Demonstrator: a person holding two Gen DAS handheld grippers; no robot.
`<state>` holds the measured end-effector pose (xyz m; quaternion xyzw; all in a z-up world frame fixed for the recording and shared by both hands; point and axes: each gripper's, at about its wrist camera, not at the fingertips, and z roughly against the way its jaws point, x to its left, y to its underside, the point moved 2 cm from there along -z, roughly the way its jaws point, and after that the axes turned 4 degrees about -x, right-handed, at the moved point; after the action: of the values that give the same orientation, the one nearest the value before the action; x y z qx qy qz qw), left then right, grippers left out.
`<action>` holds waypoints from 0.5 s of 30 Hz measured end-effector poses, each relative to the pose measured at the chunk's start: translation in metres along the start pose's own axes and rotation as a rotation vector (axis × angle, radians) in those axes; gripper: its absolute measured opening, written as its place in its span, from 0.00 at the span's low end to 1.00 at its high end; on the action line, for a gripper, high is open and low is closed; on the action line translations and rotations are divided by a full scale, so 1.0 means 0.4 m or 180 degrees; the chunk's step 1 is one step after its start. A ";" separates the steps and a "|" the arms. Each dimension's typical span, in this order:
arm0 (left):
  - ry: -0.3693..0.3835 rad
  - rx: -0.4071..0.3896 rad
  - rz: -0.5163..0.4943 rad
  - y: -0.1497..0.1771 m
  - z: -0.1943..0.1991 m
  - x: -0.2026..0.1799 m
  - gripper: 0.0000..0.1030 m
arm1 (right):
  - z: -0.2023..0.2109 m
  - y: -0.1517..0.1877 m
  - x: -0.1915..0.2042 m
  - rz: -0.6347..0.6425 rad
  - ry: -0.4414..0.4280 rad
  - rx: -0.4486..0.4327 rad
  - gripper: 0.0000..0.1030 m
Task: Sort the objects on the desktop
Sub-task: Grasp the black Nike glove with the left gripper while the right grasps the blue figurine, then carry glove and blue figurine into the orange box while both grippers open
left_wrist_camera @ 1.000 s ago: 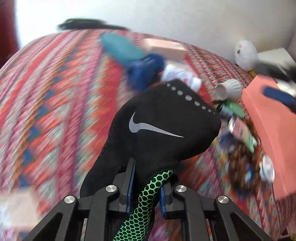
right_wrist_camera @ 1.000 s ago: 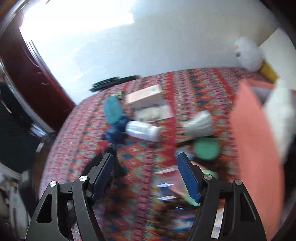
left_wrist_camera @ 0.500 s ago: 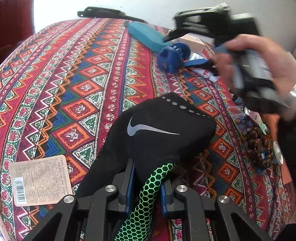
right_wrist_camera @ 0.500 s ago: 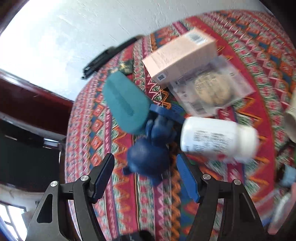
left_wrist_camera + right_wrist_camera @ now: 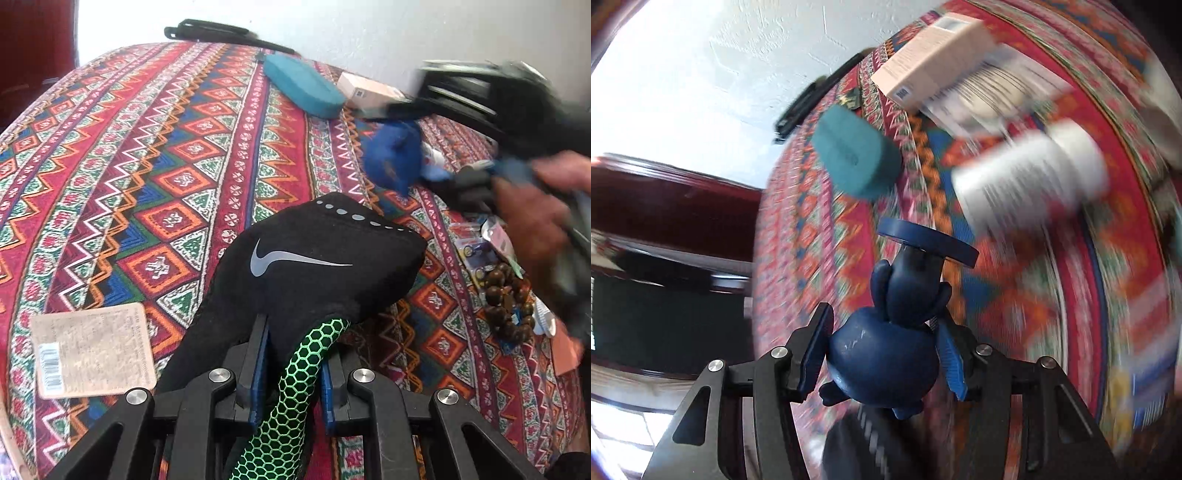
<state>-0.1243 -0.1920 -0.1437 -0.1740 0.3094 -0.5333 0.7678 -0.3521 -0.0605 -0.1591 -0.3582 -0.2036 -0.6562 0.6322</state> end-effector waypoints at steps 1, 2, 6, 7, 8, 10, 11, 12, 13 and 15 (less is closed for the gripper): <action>0.0010 -0.0022 0.0002 0.002 0.015 -0.003 0.18 | 0.035 0.027 0.001 -0.0012 -0.0075 -0.0005 0.55; 0.0025 -0.0044 0.0002 0.006 0.030 -0.006 0.18 | 0.067 0.052 0.002 -0.0010 -0.0134 -0.0014 0.55; 0.0092 -0.0114 -0.0030 0.029 0.095 -0.025 0.18 | 0.209 0.164 0.015 0.0173 -0.0239 -0.0110 0.55; 0.0103 -0.0125 -0.0048 0.039 0.111 -0.033 0.18 | 0.244 0.197 0.014 0.0225 -0.0251 -0.0123 0.55; 0.0120 -0.0135 -0.0067 0.049 0.128 -0.041 0.18 | 0.277 0.230 0.012 0.0275 -0.0249 -0.0127 0.55; 0.0168 -0.0149 -0.0107 0.075 0.161 -0.059 0.18 | 0.333 0.283 0.004 0.0342 -0.0218 -0.0134 0.55; 0.0190 -0.0151 -0.0130 0.088 0.177 -0.069 0.18 | 0.363 0.314 -0.002 0.0374 -0.0210 -0.0137 0.55; 0.0210 -0.0145 -0.0154 0.102 0.191 -0.080 0.18 | 0.393 0.347 -0.009 0.0404 -0.0202 -0.0136 0.55; 0.0233 -0.0136 -0.0181 0.116 0.203 -0.092 0.18 | 0.422 0.380 -0.014 0.0436 -0.0191 -0.0136 0.55; 0.0292 -0.0107 -0.0250 0.145 0.227 -0.121 0.18 | 0.476 0.418 -0.030 0.0481 -0.0173 -0.0135 0.55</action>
<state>-0.0346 -0.1314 -0.0963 -0.1743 0.3461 -0.5652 0.7283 -0.1492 0.0653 -0.0730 -0.4036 -0.1791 -0.6008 0.6664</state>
